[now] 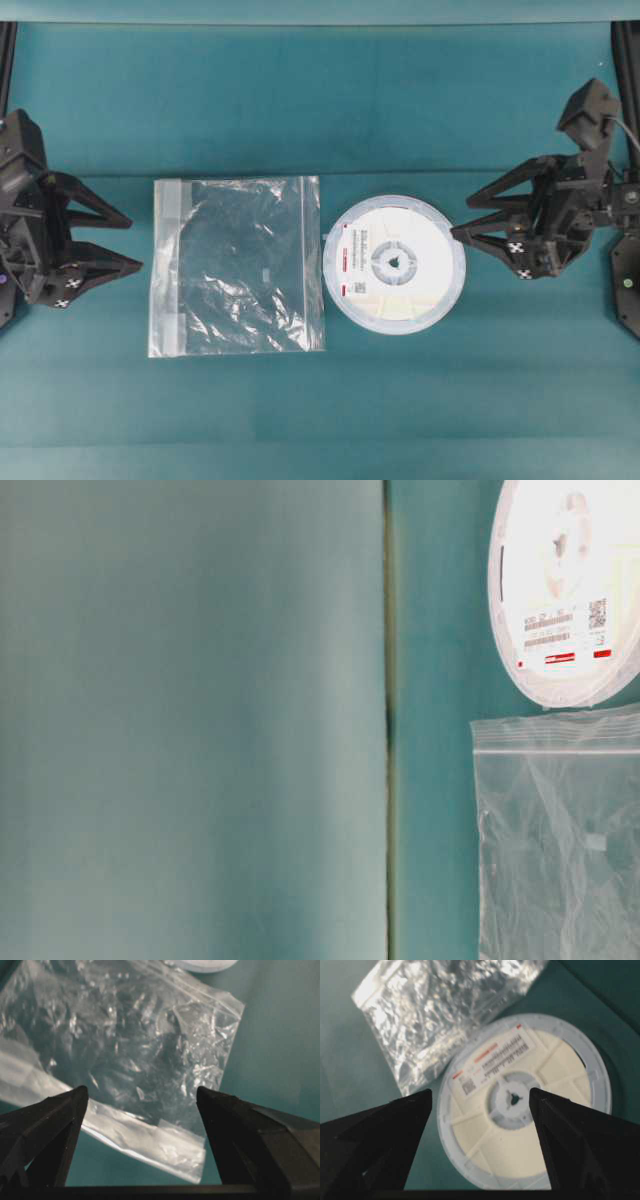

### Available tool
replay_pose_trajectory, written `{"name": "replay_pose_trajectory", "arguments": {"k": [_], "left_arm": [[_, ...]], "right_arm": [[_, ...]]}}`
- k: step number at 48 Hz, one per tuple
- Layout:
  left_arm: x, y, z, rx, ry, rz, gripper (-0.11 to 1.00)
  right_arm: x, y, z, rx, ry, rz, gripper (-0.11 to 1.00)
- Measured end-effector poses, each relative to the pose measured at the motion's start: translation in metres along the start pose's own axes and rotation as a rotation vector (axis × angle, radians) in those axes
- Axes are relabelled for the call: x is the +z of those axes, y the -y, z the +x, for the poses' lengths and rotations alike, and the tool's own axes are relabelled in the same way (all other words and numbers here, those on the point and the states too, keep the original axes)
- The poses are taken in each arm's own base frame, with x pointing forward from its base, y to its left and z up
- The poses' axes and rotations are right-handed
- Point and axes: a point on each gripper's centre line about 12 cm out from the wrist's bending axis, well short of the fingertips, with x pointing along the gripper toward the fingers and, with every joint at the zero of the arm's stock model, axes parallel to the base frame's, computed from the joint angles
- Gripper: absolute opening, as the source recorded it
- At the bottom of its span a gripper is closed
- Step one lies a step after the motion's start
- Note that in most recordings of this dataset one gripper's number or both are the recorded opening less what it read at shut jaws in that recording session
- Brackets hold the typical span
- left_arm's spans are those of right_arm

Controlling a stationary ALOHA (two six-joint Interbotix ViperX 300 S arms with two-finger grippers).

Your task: Take out the reel from the clear zip bag.

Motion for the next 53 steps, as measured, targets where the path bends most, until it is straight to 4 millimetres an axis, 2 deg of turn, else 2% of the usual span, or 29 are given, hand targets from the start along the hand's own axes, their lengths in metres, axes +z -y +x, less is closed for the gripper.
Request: {"name": "replay_pose_trajectory", "arguments": {"k": [12,29,53], "left_arm": [[0.001,0.001,-0.001,-0.004,0.009,0.127,0.92],[0.007,0.003,-0.009,-0.018,0.047,0.155,0.92],[0.014,0.007,-0.026,-0.035,0.115,0.309,0.92]], "right_arm": [[0.005,-0.008,-0.016,0.045,0.057,-0.140,0.90],[0.007,-0.018,-0.035,0.102,0.128,-0.319,0.89],[0.008,-0.017,-0.056,0.079,0.150,-0.378,0.89]]}}
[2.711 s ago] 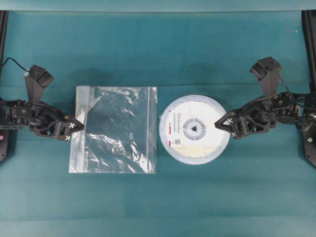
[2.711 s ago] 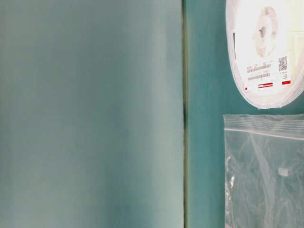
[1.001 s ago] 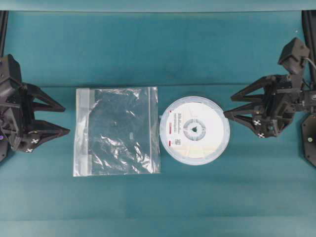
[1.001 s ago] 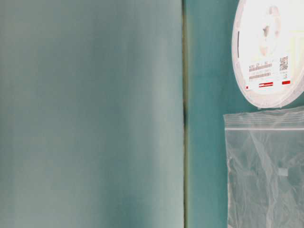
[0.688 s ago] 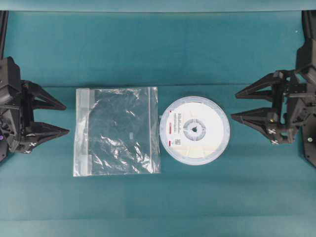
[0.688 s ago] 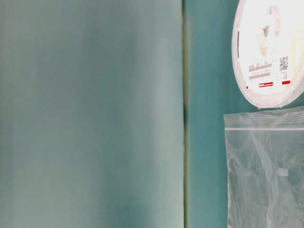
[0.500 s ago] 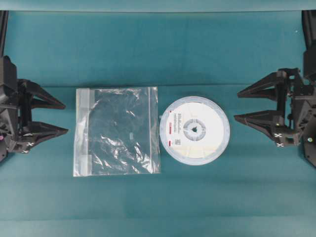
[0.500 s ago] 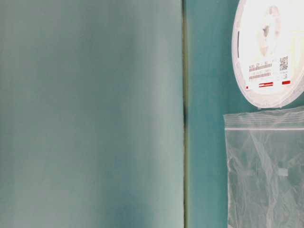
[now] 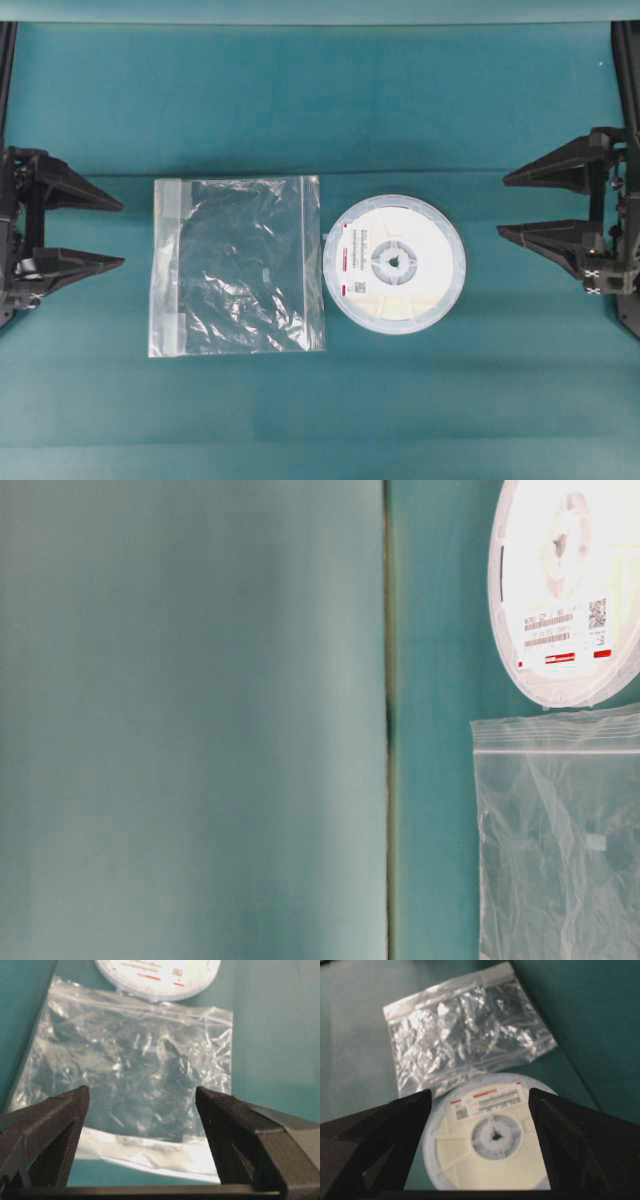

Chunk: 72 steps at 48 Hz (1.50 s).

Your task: Take out the reel from the clear zip bag.

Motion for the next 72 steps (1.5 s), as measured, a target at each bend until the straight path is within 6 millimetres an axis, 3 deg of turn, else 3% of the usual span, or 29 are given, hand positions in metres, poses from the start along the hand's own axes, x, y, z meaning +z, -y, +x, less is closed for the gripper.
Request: {"name": "replay_pose_trajectory", "arguments": {"k": [72], "left_arm": [[0.0023,0.0006,-0.0028,-0.003,0.015,0.024,0.92]], "right_arm": [[-0.0010,-0.0019,-0.0029,0.009,-0.001,-0.006,0.89]]}}
